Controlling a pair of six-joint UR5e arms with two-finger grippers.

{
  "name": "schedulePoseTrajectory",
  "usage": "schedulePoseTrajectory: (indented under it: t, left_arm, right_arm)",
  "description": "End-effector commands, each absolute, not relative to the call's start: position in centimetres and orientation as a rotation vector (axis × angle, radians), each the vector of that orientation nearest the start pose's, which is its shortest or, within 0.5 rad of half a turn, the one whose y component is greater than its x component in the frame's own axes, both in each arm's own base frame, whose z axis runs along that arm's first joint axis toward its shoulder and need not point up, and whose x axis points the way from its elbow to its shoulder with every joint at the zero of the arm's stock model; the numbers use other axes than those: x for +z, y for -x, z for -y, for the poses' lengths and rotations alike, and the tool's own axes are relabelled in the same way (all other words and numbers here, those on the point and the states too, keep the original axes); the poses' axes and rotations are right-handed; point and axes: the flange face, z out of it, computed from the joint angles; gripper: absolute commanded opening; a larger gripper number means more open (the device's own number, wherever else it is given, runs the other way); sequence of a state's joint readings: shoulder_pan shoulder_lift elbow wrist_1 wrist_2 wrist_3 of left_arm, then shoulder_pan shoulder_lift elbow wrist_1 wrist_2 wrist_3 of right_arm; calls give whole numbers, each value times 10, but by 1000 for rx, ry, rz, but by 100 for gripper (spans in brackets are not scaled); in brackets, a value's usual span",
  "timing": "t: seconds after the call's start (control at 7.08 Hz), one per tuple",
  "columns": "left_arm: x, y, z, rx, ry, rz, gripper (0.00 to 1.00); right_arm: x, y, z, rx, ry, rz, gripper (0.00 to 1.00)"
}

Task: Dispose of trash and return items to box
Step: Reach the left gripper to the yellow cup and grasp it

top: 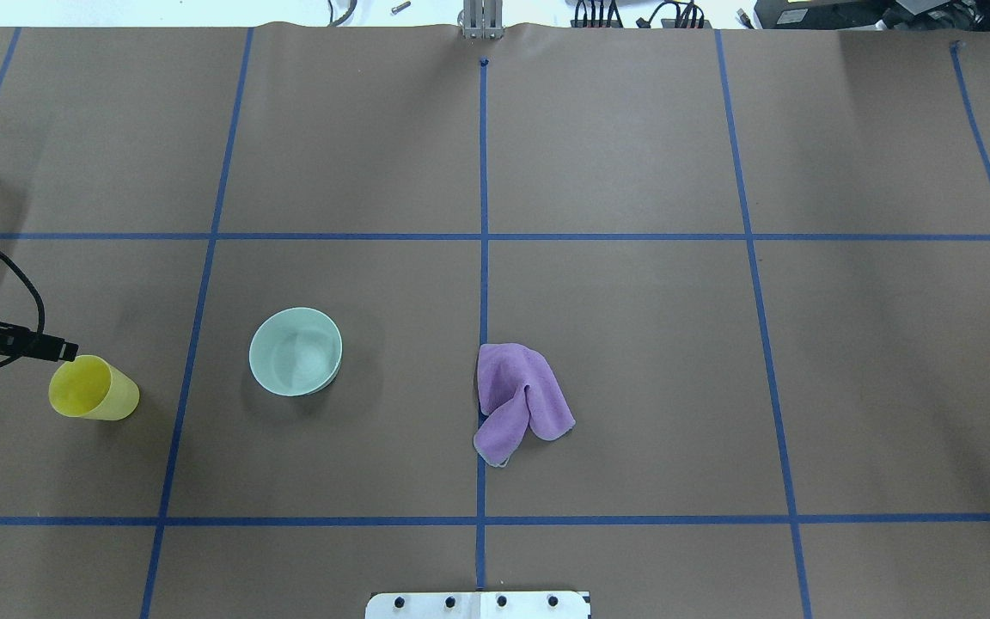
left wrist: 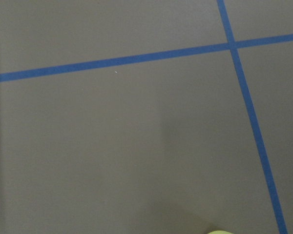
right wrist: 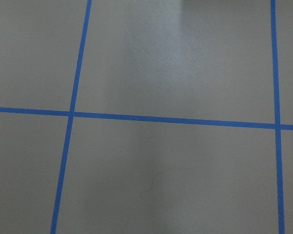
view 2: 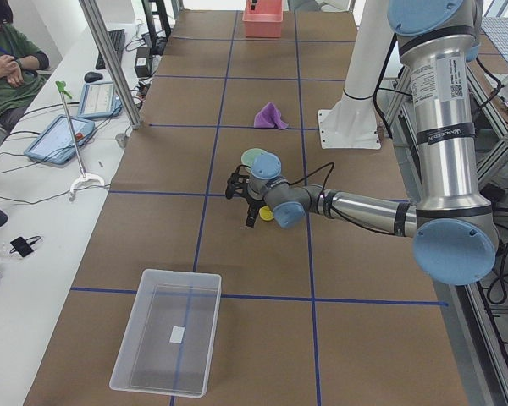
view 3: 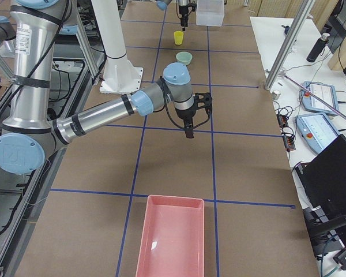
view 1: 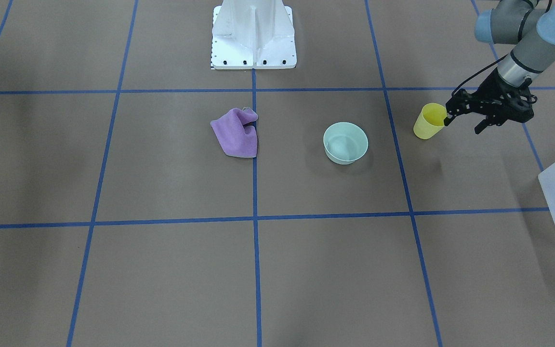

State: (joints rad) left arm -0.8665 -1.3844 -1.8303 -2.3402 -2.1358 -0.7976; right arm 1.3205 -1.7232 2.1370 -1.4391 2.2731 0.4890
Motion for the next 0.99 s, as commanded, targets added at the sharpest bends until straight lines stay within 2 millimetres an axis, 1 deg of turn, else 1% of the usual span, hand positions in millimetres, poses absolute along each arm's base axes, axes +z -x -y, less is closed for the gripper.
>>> schedulePoseTrajectory:
  t: [0.0, 0.14, 0.28, 0.42, 0.56, 0.85]
  left_arm:
    - [535, -237, 379, 183, -219, -949, 86]
    - [542, -238, 368, 204, -219, -956, 84]
    - [548, -232, 360, 209, -221, -961, 70]
    - [548, -232, 358, 213, -223, -964, 30]
    - [545, -232, 358, 217, -232, -972, 0]
    - [538, -233, 359, 225, -256, -995, 0]
  right_arm:
    - [440, 39, 424, 32, -243, 812, 100]
    - [440, 40, 424, 30, -243, 811, 100]
    - [440, 40, 424, 30, -243, 811, 100]
    - [440, 40, 424, 30, -243, 811, 100]
    - [440, 40, 424, 30, -243, 811, 100]
    - [440, 40, 424, 29, -242, 811, 100]
